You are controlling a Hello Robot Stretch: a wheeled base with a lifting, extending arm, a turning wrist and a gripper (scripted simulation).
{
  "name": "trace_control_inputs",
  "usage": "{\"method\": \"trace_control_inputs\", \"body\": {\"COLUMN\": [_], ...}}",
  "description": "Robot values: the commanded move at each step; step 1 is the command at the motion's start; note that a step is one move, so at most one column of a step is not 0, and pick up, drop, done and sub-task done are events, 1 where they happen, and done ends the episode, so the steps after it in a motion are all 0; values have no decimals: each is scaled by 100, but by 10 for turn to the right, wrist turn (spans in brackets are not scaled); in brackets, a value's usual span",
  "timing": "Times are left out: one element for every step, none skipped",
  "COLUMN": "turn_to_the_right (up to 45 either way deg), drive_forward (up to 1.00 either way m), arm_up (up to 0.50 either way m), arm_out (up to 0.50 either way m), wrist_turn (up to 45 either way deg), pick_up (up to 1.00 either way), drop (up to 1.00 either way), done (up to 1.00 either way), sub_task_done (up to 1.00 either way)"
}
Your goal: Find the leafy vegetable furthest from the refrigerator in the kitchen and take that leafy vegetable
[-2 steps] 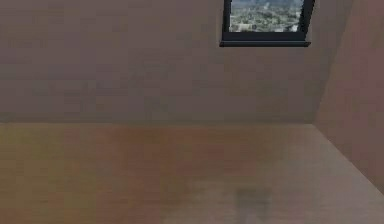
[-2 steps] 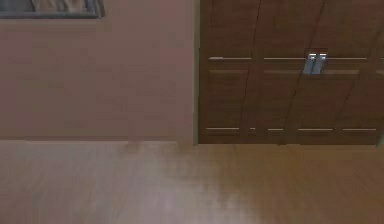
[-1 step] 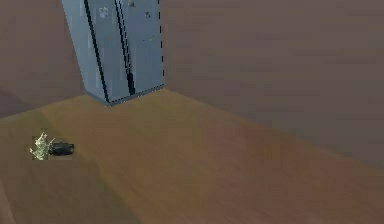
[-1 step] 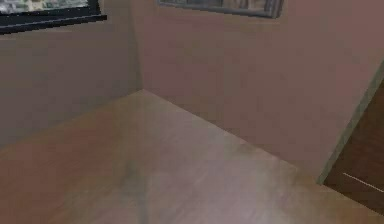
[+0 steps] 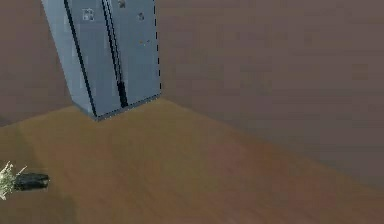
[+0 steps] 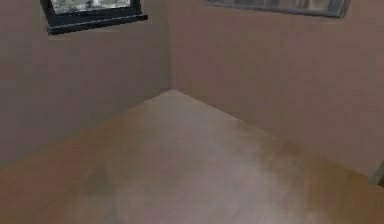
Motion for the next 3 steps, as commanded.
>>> {"method": "trace_control_inputs", "body": {"turn_to_the_right": [-270, 0, -30], "drive_forward": [0, 100, 0], "arm_up": [0, 0, 0], "arm_out": [0, 0, 0], "wrist_turn": [0, 0, 0], "pick_up": [0, 0, 0], "drop": [0, 0, 0], "done": [0, 0, 0], "sub_task_done": [0, 0, 0]}}
